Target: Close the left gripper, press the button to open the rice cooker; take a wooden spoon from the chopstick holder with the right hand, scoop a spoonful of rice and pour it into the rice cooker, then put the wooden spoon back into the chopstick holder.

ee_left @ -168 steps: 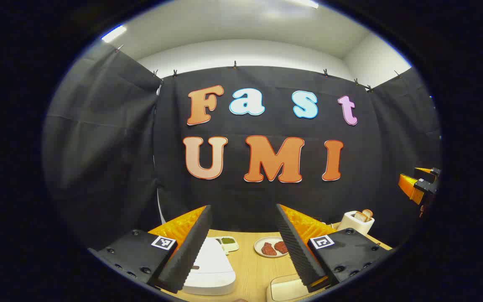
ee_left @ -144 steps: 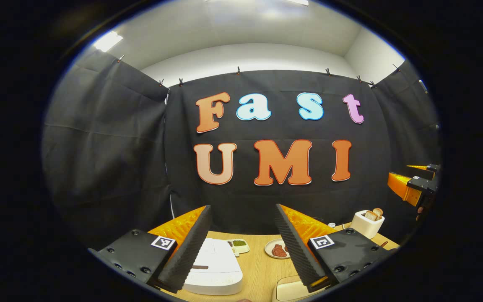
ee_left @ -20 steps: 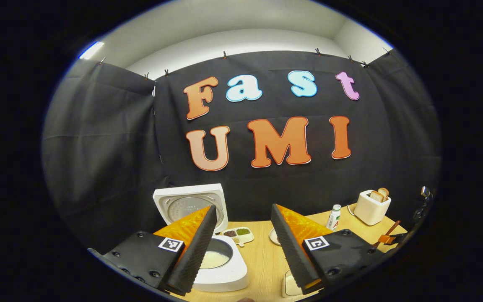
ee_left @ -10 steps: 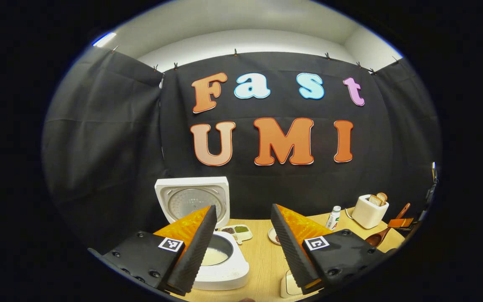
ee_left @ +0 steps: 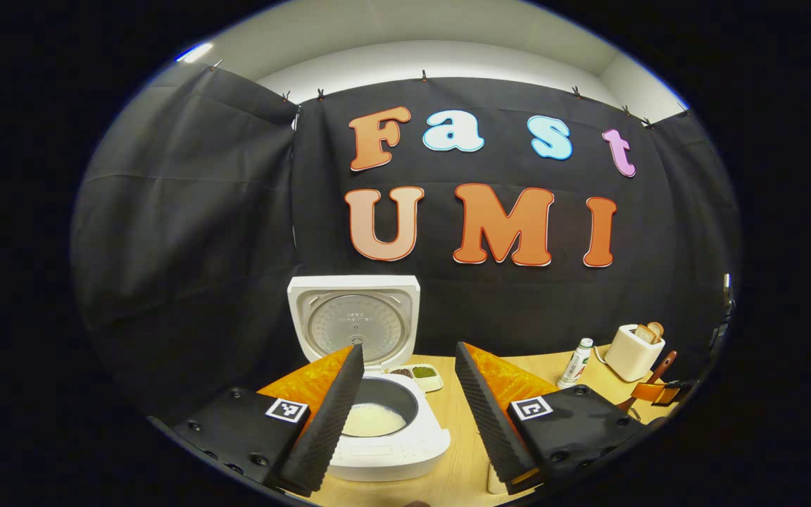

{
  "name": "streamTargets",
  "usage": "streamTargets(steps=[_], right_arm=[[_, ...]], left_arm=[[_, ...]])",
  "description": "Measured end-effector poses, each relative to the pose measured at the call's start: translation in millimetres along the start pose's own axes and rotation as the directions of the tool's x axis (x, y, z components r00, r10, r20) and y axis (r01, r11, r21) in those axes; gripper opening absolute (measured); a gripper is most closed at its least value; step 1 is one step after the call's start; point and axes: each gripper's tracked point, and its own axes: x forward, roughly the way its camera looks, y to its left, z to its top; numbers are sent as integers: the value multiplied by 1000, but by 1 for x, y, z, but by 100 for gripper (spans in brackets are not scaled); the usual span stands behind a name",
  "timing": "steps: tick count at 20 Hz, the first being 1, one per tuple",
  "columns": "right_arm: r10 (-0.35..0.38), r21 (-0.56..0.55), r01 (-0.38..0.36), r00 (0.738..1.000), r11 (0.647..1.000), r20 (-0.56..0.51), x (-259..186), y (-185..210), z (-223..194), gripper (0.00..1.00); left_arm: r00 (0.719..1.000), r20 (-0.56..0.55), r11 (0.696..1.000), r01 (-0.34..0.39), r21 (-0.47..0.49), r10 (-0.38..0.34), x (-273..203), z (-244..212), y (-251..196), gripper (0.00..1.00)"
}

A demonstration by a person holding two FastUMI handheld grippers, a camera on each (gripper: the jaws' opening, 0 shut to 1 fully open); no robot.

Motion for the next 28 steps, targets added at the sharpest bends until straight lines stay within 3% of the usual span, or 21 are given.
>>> streamTargets(steps=[3, 7, 15, 21, 28], right_arm=[[-20, -141, 16, 999, 990, -29, 9, 8, -22, 12], [-89, -325, 70, 995, 943, -44, 23, 7, -47, 12], [-173, -466, 134, 984, 874, -41, 43, 5, -78, 11], [-167, -442, 118, 983, 889, -74, 41, 19, -100, 10], [-144, -210, 110, 977, 971, -155, 43, 40, -118, 10]], left_arm=[[1000, -13, 1000, -22, -1, 22, -1, -6, 14, 89], [998, -30, 999, -47, -1, 47, -1, -12, 29, 90], [995, -48, 997, -84, -2, 83, -5, -21, 55, 90], [993, -67, 994, -103, -20, 101, -6, -30, 69, 90], [992, -76, 995, -100, -6, 100, -9, -33, 80, 90]])
